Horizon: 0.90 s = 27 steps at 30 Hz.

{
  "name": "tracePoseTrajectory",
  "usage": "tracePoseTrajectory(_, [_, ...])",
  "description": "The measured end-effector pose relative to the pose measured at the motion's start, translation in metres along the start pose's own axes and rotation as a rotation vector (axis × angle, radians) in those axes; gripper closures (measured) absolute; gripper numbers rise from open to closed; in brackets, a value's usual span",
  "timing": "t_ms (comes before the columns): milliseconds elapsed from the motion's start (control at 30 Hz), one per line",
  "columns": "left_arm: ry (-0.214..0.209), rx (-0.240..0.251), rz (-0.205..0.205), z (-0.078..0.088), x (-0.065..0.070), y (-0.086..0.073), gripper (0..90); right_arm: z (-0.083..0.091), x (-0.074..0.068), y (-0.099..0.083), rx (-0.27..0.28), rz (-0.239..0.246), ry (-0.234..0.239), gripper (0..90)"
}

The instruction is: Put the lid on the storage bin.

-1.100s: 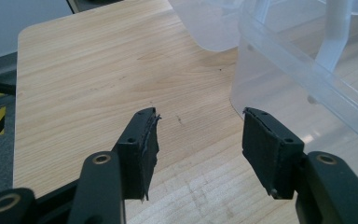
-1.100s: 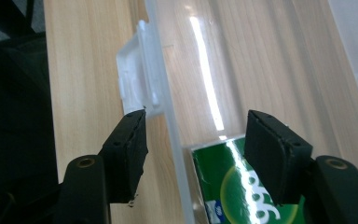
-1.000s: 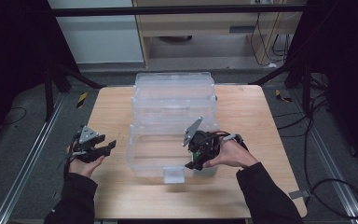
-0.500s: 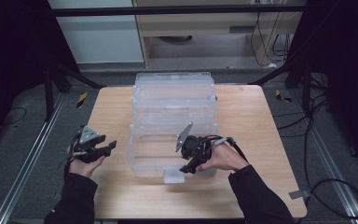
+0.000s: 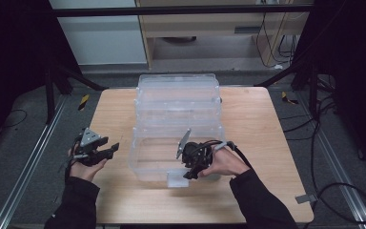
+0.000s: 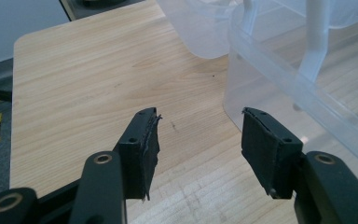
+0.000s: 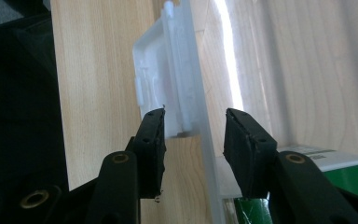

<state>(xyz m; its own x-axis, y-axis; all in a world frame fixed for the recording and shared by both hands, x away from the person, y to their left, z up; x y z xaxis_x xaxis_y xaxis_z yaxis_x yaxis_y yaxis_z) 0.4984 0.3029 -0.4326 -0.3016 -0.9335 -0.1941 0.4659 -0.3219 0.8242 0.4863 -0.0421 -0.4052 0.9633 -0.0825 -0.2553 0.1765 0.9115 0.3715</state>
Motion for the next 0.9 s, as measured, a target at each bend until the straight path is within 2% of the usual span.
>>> tracePoseTrajectory(233, [-0.017,0.027,-0.006,0.002,0.0,0.012,45.6,-0.006,0.001,0.001,-0.027,-0.006,0.014,65.9])
tracePoseTrajectory(500, [-0.039,0.065,-0.026,0.006,0.0,0.029,45.5,-0.007,0.001,0.001,-0.027,-0.003,0.012,66.1])
tracePoseTrajectory(733, [-0.07,0.109,-0.062,0.011,-0.002,0.051,45.7,-0.007,0.002,0.001,-0.027,-0.014,0.016,66.1])
tracePoseTrajectory(900, [-0.101,0.14,-0.112,0.014,-0.004,0.069,45.4,-0.007,0.001,0.0,-0.024,-0.011,0.013,66.1])
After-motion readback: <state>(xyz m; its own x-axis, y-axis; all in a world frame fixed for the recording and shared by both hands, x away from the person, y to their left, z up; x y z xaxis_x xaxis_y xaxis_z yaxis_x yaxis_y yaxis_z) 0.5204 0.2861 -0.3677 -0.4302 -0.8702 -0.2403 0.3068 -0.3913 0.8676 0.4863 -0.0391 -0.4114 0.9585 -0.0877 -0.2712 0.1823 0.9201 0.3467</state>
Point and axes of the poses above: each handheld gripper's, and its own axes: z roughly backward along the jaws, y roughly out of its top, x roughly to its right, the point moved 1 cm from there along -z, roughly forward along the jaws, and after that the axes turned 13 degrees about y, right-handed, at the moved point
